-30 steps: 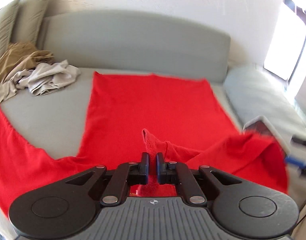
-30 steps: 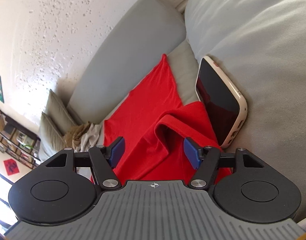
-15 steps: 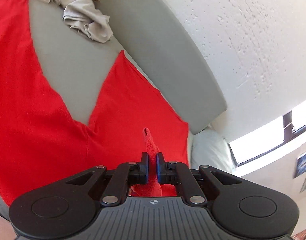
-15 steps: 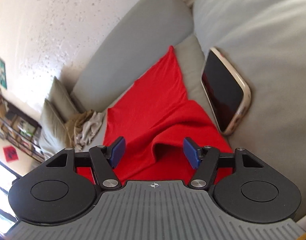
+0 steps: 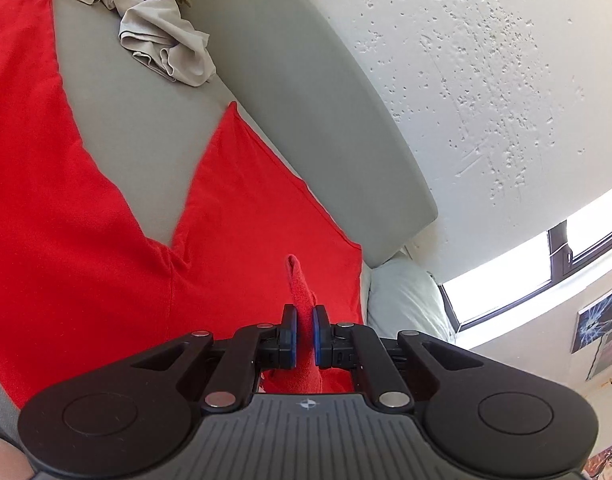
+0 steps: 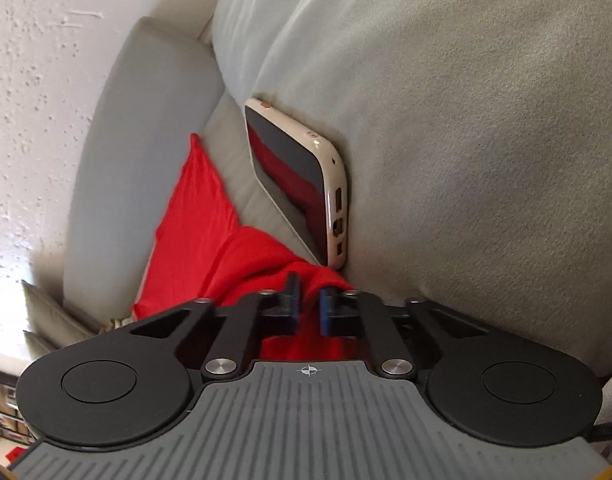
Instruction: Fold clothes
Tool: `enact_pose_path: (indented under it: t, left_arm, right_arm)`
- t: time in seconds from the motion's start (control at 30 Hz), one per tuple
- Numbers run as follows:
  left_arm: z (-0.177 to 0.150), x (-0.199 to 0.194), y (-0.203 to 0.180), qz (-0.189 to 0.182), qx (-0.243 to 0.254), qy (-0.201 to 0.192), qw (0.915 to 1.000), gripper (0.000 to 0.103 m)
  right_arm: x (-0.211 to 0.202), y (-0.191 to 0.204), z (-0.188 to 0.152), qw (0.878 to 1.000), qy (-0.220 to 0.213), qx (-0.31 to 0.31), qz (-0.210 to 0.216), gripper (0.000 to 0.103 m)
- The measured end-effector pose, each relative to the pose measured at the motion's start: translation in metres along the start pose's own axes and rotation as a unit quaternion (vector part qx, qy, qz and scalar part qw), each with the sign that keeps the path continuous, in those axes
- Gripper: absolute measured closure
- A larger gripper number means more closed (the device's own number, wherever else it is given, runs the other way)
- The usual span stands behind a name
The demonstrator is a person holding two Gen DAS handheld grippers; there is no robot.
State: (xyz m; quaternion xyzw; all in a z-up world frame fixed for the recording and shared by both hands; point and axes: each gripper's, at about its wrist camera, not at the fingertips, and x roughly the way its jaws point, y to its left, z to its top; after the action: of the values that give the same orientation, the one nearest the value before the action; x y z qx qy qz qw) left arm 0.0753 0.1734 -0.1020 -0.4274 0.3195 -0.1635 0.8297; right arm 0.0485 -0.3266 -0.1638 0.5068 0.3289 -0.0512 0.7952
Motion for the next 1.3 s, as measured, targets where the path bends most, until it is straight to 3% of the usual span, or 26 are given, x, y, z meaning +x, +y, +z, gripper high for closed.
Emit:
enact_pose_path:
  t: [0.07, 0.1, 0.2, 0.27, 0.33, 0.37, 0.43, 0.63, 0.77, 0.93, 1.1, 1.17, 1.27, 1.3]
  left_arm:
    - [0.001, -0.006, 0.007, -0.012, -0.029, -0.010, 0.9995, 0.098]
    - [0.002, -0.009, 0.011, -0.018, -0.043, -0.015, 0.9988, 0.098]
    - [0.004, -0.012, 0.019, -0.010, -0.069, -0.013, 0.9975, 0.098]
    - [0.004, -0.009, 0.020, 0.024, -0.063, 0.009, 0.9977, 0.098]
    - [0.002, -0.002, 0.017, 0.070, -0.036, 0.038, 0.9962, 0.098]
    - [0.000, 0.000, 0.014, 0.083, -0.017, 0.043, 0.9954, 0.098]
    - [-0.003, 0.001, 0.008, 0.107, 0.021, 0.045, 0.9930, 0.098]
    - [-0.009, -0.012, -0.018, 0.113, 0.145, -0.016, 0.9828, 0.098]
    - [-0.010, -0.016, -0.021, 0.145, 0.158, -0.037, 0.9760, 0.098]
    - [-0.010, -0.017, -0.007, 0.182, 0.129, -0.002, 0.9748, 0.098]
    - [-0.017, -0.003, -0.004, 0.232, 0.168, 0.036, 0.9574, 0.097]
    - [-0.018, -0.005, -0.006, 0.245, 0.174, 0.033, 0.9534, 0.086]
    - [-0.019, -0.016, -0.013, 0.272, 0.165, 0.015, 0.9478, 0.081]
    - [-0.022, -0.023, -0.018, 0.284, 0.163, 0.001, 0.9449, 0.080]
  right_arm:
    - [-0.019, -0.006, 0.009, 0.995, -0.022, 0.017, 0.095, 0.102]
    - [-0.028, -0.008, 0.013, 0.992, -0.033, 0.020, 0.118, 0.102]
    - [-0.048, -0.012, 0.019, 0.988, -0.056, 0.024, 0.141, 0.102]
    - [-0.048, -0.014, 0.021, 0.994, -0.037, 0.011, 0.098, 0.102]
    - [-0.041, -0.013, 0.019, 1.000, -0.006, -0.025, 0.016, 0.102]
    - [-0.037, -0.013, 0.017, 0.999, 0.010, -0.044, -0.030, 0.102]
    - [-0.032, -0.012, 0.012, 0.995, 0.029, -0.066, -0.064, 0.102]
    - [-0.038, -0.013, 0.013, 0.998, 0.025, -0.053, -0.031, 0.102]
    - [-0.043, -0.012, 0.013, 0.998, 0.025, -0.056, -0.010, 0.102]
    - [-0.049, -0.008, 0.006, 0.996, 0.030, -0.087, -0.021, 0.102]
    - [-0.051, -0.005, 0.003, 0.990, 0.038, -0.122, -0.056, 0.102]
    - [-0.051, -0.003, 0.002, 0.987, 0.043, -0.135, -0.071, 0.101]
    - [-0.058, 0.003, -0.003, 0.982, 0.053, -0.152, -0.099, 0.087]
    - [-0.064, 0.004, -0.004, 0.982, 0.050, -0.152, -0.105, 0.075]
